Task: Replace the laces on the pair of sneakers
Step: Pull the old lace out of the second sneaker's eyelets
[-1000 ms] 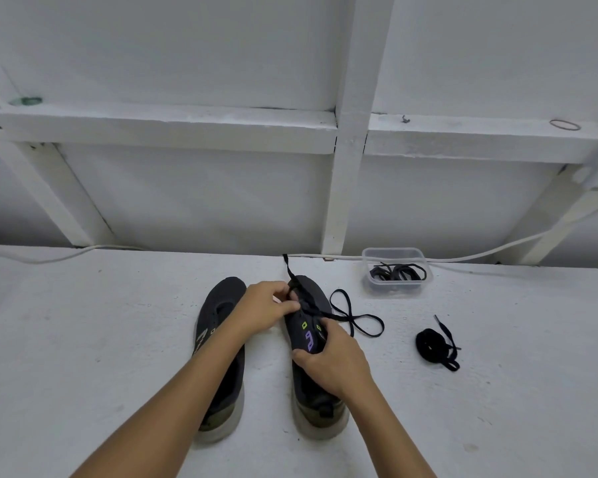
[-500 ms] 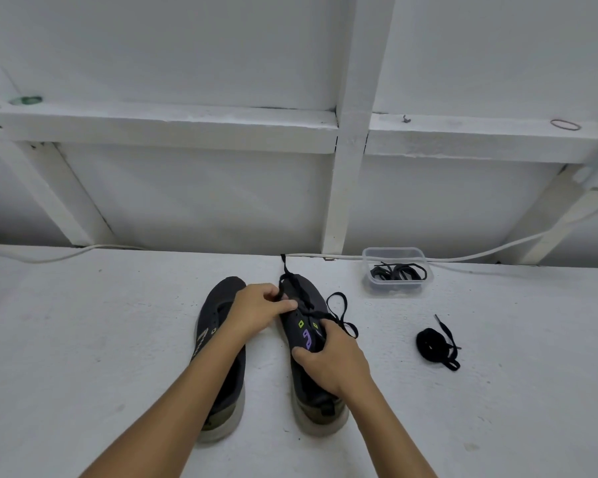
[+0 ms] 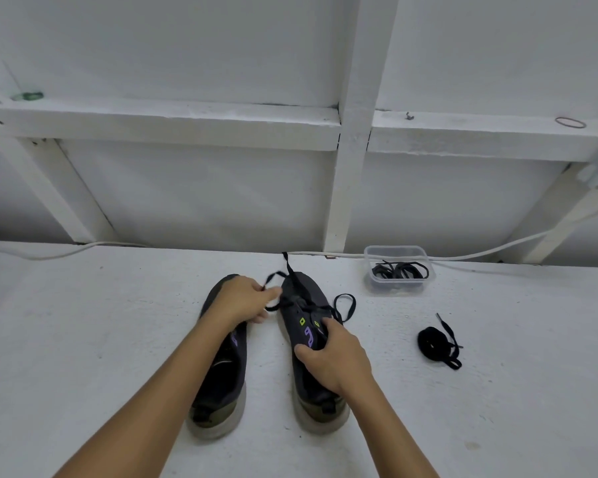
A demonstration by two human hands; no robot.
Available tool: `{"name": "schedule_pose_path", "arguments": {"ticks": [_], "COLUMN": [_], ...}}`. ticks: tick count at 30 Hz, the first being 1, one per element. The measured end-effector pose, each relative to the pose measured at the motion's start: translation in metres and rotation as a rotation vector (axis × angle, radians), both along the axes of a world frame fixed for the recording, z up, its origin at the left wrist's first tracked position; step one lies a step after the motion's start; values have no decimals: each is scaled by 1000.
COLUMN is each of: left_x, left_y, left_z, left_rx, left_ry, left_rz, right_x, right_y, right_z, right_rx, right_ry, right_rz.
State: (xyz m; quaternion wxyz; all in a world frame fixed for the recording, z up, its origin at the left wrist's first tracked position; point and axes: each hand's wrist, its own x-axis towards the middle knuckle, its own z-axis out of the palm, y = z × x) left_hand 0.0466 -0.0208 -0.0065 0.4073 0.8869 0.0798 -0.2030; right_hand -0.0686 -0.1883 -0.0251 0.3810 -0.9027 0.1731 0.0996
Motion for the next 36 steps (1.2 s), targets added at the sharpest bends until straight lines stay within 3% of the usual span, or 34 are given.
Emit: {"name": "schedule_pose_path", "arguments": {"ticks": [2,5,8,11,14,16,20,22,24,27,32,34,36], "left_x": [-7,-11,-8,4,17,16,-2,-9,-12,-4,24,24,17], "left_y": [-13,-30,-32,-19,0,3,-12,-23,-31,-32,3,12,10], "left_z": [-1,-4,-5,0,10,12,5,-1,-8,-10,11,16,15], "left_rx": [-44,-7,-9,54,-18,-31,175,83,27,-47,-252,-285,-234], "left_ry": [31,-149,-206,-391,-531,-436,-222,-93,-139,-244,-480,-328,-82], "left_rz": [-74,-88,-101,107,342,303,41,-56,-85,12,552,487,267], "right_x": [1,0,-1,-2,-2,-1,-1,0,0,-2,-3,-2,-1], "right_y": [0,0,-1,-1,-1,-2,-1,-2,-2,-2,-1,-1,-1], "right_z": [0,1,1,0,0,-1,-1,-1,-1,-1,-1,-1,-1], "right_rx": [-5,-4,-3,12,27,29,18,17,16,13,19,15,15], "right_ry": [1,3,2,-3,-3,-2,3,3,1,-4,-7,-6,-5], "right_rz": [-2,-5,-12,-11,-16,-23,-28,-18,-16,-23,-16,-16,-21]}}
